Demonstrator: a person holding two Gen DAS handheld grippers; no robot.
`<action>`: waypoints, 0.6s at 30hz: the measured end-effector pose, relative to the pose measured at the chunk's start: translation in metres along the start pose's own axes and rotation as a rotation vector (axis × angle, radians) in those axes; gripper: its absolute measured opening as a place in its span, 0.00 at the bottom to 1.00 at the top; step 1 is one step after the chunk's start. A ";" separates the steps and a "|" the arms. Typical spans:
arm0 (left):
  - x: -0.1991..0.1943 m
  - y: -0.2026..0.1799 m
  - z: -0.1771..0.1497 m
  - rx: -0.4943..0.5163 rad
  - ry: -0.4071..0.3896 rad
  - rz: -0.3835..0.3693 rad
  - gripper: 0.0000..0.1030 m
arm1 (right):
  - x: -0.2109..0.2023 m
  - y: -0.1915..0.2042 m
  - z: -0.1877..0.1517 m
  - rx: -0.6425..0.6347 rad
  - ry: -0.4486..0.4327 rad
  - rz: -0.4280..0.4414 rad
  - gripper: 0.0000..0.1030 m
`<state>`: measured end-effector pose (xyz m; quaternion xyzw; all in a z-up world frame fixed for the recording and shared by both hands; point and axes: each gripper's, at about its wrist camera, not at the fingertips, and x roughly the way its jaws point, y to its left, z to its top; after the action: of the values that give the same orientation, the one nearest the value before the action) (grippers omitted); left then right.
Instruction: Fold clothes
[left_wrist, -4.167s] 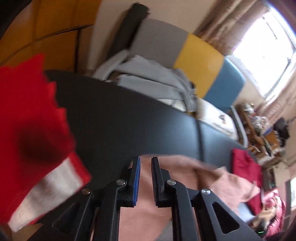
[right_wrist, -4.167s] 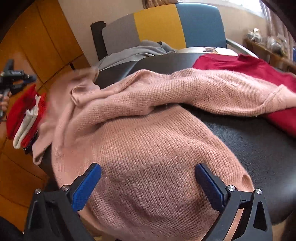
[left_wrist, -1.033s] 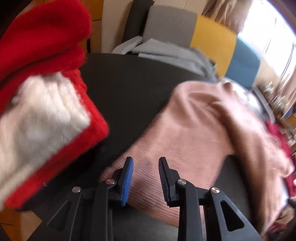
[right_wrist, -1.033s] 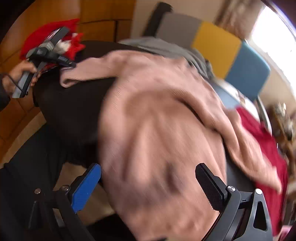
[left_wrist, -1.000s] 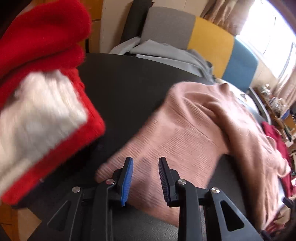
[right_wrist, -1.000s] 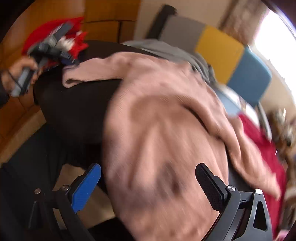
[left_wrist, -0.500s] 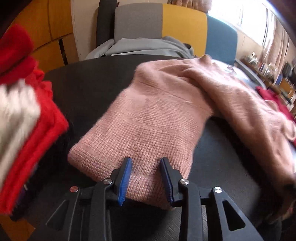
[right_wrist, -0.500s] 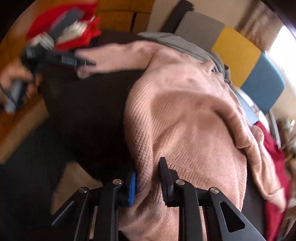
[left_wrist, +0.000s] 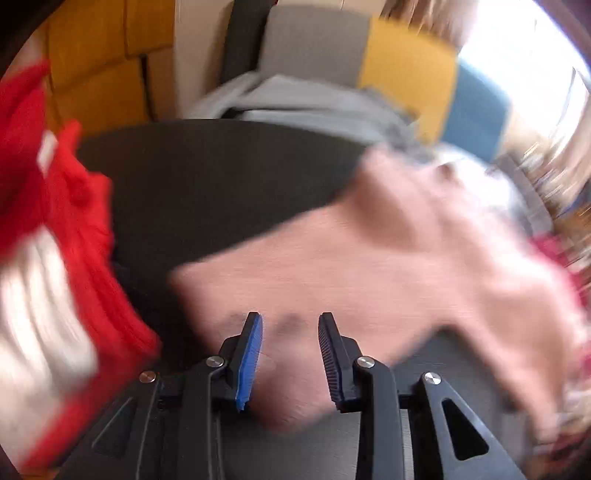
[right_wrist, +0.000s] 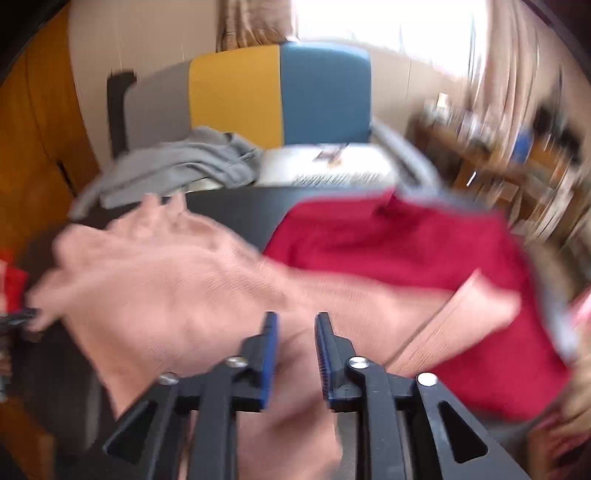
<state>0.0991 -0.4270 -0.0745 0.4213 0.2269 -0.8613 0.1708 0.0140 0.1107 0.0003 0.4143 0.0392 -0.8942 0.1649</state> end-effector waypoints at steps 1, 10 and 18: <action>-0.006 -0.009 -0.011 -0.022 0.007 -0.118 0.30 | 0.001 -0.005 -0.012 0.016 0.000 0.006 0.55; 0.041 -0.149 -0.116 -0.060 0.360 -0.692 0.32 | 0.035 -0.036 -0.083 0.165 0.052 0.187 0.67; 0.077 -0.197 -0.124 -0.236 0.419 -0.763 0.56 | 0.048 -0.033 -0.095 0.119 0.026 0.250 0.96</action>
<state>0.0386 -0.2037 -0.1546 0.4504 0.4921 -0.7272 -0.1617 0.0436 0.1493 -0.1002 0.4363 -0.0639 -0.8620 0.2498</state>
